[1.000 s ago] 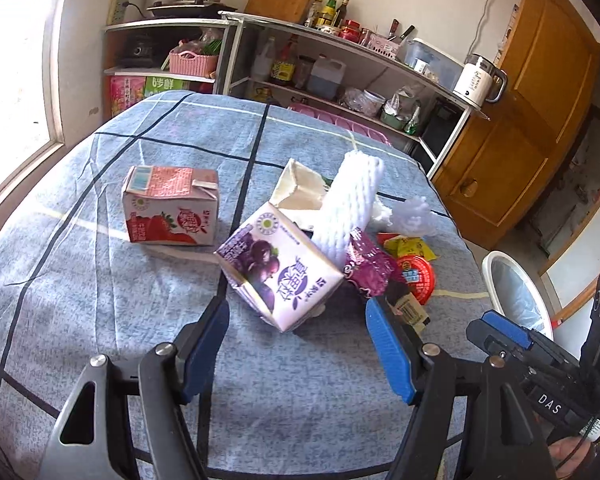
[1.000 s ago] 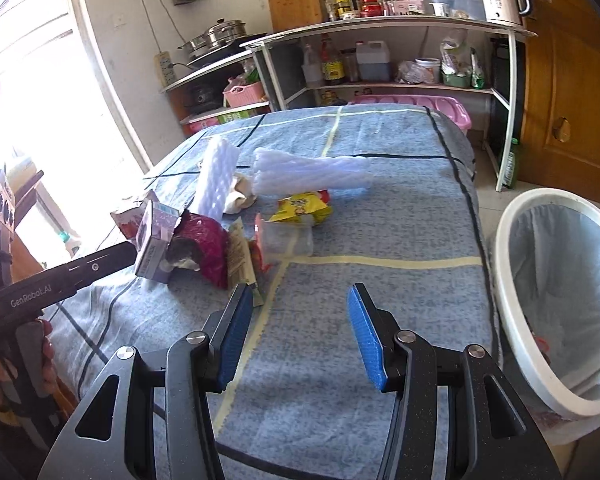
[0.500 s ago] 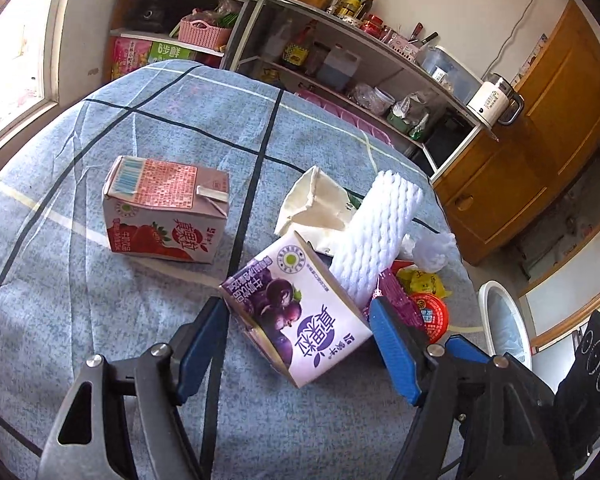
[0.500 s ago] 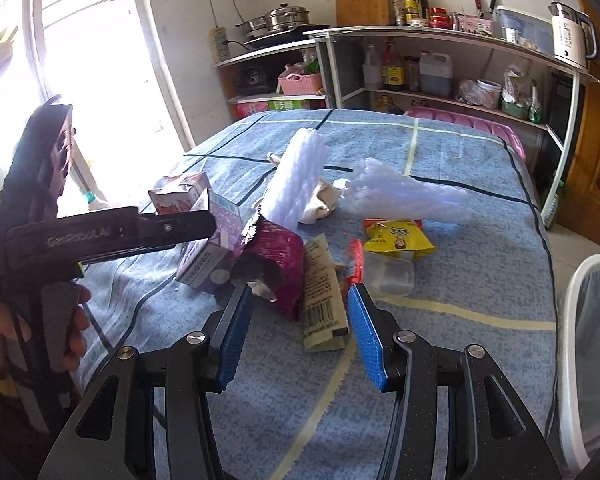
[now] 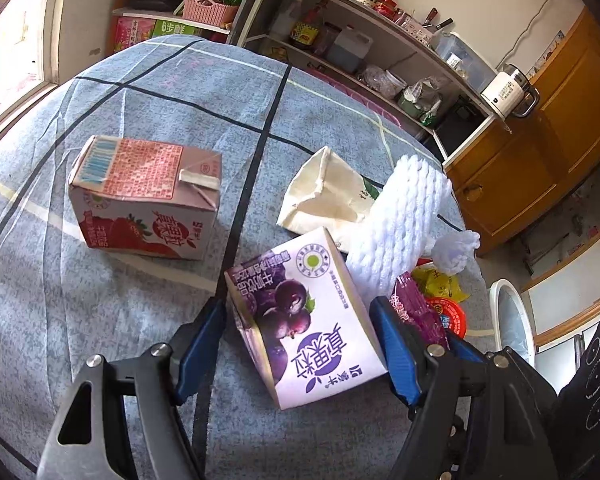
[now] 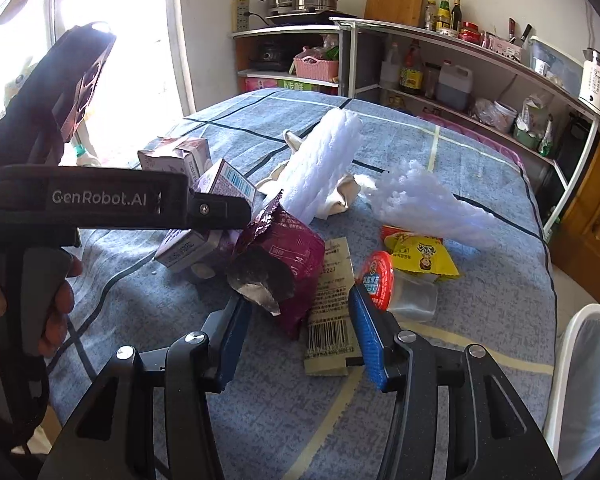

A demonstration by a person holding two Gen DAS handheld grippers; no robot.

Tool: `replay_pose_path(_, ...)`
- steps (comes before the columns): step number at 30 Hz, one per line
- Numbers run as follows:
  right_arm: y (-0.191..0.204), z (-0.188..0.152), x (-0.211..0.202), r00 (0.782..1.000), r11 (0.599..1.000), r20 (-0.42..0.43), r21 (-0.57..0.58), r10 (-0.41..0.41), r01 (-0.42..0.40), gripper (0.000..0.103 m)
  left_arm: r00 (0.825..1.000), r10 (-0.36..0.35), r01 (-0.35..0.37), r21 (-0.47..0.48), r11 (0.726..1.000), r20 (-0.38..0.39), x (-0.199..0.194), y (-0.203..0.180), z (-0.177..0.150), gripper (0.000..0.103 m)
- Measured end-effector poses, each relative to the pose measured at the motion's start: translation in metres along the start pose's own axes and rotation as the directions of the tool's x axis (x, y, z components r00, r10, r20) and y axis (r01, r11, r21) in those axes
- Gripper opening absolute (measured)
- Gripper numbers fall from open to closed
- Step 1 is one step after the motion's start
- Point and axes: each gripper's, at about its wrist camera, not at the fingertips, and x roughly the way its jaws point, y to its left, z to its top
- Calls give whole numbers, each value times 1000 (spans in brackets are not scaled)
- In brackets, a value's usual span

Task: Collect trash
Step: 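Grasp the purple grape juice carton with the left gripper while the right gripper grasps the maroon snack bag, then carry the purple carton and maroon bag over the white bin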

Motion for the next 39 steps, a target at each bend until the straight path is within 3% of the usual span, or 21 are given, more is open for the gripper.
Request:
replay_pose_path(5,-2,6,5,1000,1000,-2,22,7,-7,51,1000,-2,2,-15,1000,13,-3,5,-1,76)
replay_pose_path(10,-6,9,8,1000,998,2,68,13,-13,51,999,-48,48,-44,998,3,-2,12,-1,76)
replay_pose_path(13,-8,12,8,1000,998,8,70,5,-5,38,999,-48,48,-36,998,4,-2,12,-2,74)
replay_pose_path(17,-9,12,7,1000,997,11,79,11,-12,30,998,-66,66,-31,997,5,-2,10,-3,67)
replay_pose_path(24,-10,8,1,999,995,33,98,25,-28,27,999,-50,50,-12,999,21,-6,7,-2,60)
replay_pose_path(39,-26,-2,-30,995,985,101,172,15,-32,26,995,-33,25,93,995,92,-34,-15,-8,59)
